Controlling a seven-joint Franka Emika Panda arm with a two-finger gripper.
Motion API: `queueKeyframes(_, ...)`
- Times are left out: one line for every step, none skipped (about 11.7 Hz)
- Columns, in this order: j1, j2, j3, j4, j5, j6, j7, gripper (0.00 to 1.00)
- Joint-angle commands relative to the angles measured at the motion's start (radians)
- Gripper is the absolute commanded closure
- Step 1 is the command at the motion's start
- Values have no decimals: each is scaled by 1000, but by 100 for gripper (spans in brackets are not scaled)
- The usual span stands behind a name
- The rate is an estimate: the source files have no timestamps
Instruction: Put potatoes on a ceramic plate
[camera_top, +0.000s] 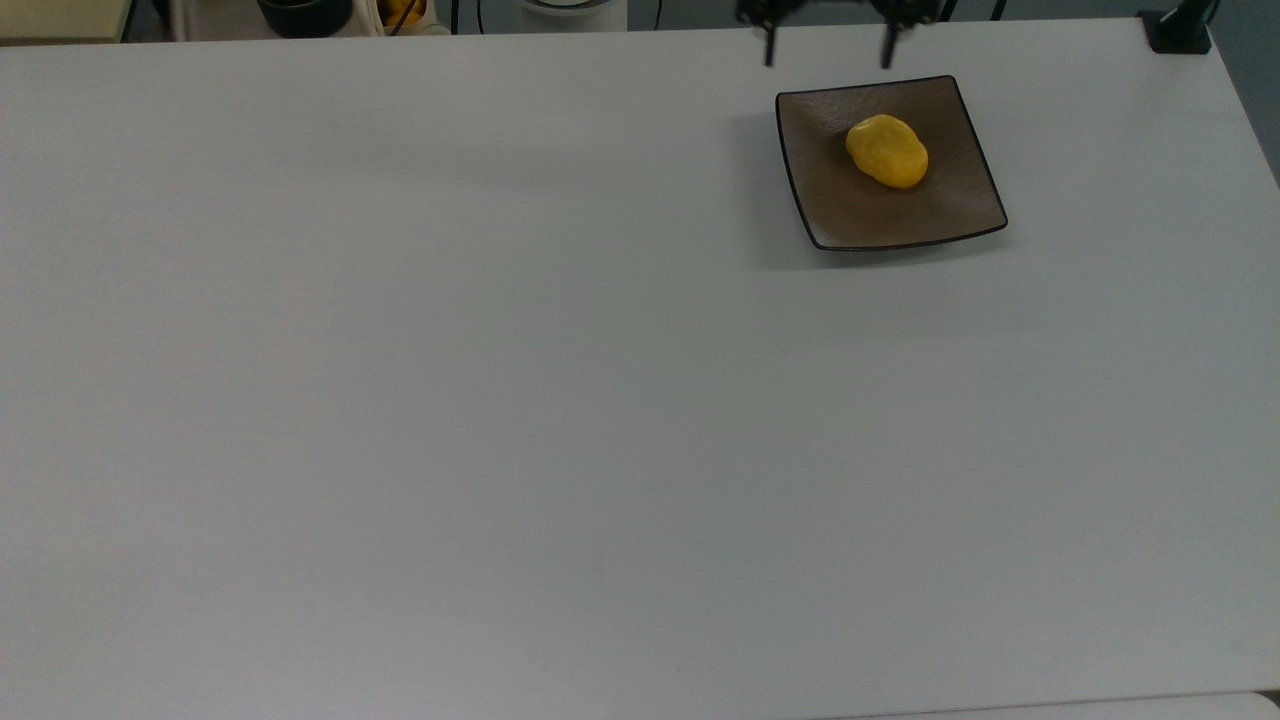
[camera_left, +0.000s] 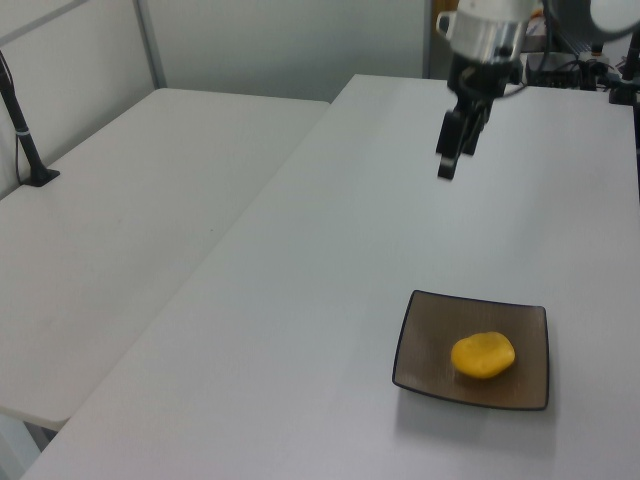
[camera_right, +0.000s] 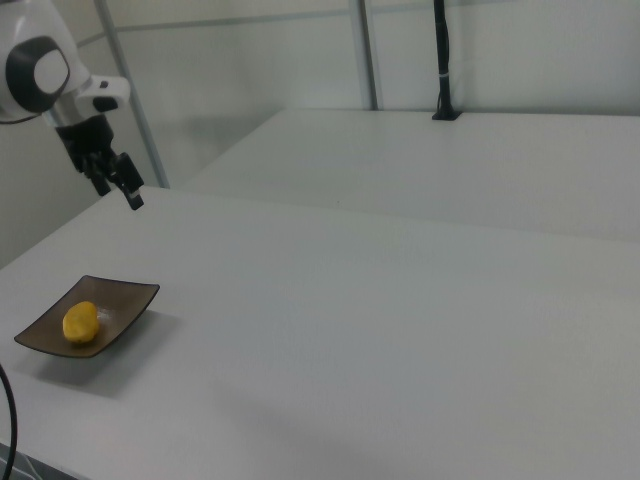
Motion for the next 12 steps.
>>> queueKeyframes(-122,-74,-4,52,-9,-178,0,0)
queueKeyframes(-157,-82,-7,59,-9,-217,-8,0)
queueKeyframes(-179,-81,-27,72,-9,-253,-73,0)
queueKeyframes(-184,-79,-62,72,2,-252,-152,0)
queueKeyframes(-191,-71,-91,72,14,-246,-209,0)
queueKeyframes(-211,-62,-101,72,25,-240,-273,0)
queueKeyframes(-235,-50,-101,73,27,-235,-365,0)
queueKeyframes(-258,-48,-101,72,33,-200,-452,0)
queueKeyframes(-268,-41,-101,70,42,-173,-517,0)
queueKeyframes(-276,-18,-102,72,42,-157,-572,0)
queueKeyframes(-289,-4,-102,73,43,-140,-615,0)
queueKeyframes(-308,-1,-102,81,45,-134,-634,0)
